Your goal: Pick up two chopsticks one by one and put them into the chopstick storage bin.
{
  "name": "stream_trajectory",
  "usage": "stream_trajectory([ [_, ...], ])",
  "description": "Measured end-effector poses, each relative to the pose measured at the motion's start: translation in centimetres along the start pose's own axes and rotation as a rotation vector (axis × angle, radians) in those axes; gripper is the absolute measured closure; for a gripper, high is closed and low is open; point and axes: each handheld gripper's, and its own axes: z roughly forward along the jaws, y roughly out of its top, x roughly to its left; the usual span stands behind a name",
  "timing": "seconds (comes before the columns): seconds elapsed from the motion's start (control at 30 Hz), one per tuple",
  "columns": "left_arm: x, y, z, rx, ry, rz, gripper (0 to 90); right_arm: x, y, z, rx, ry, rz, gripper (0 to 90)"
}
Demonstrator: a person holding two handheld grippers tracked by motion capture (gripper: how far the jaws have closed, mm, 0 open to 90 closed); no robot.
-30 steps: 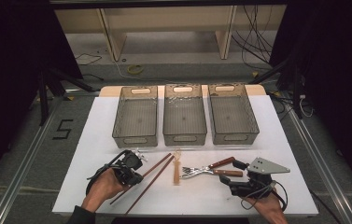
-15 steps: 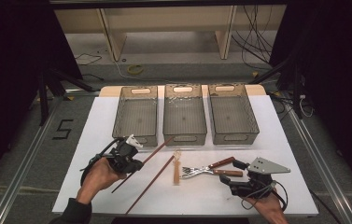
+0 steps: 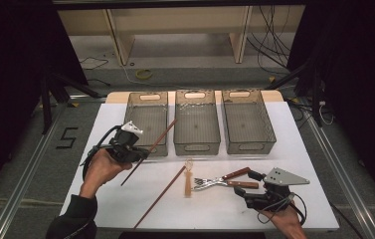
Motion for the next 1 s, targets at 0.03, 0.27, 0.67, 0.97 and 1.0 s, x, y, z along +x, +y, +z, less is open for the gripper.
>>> stream_trajectory([
  [0.03, 0.3, 0.2, -0.1, -0.007, -0.002, -0.007, 83.9, 0.0, 0.0, 0.0, 0.002, -0.001, 0.000, 26.8],
  [0.27, 2.2, 1.8, -0.3, -0.046, 0.008, -0.036, 83.9, 0.0, 0.0, 0.0, -0.002, 0.000, 0.005, 26.9],
  [0.67, 5.8, 4.8, 0.1, -0.086, 0.057, -0.103, 83.9, -0.1, 0.0, -0.1, -0.006, 0.001, 0.011, 26.8],
  [0.97, 7.5, 6.2, 0.1, -0.127, 0.080, -0.133, 83.8, -0.1, 0.0, 0.0, -0.003, 0.010, 0.007, 26.9],
  [1.0, 7.7, 6.3, 0.2, -0.127, 0.080, -0.139, 83.8, -0.1, 0.0, 0.0, -0.004, 0.011, 0.007, 26.9],
])
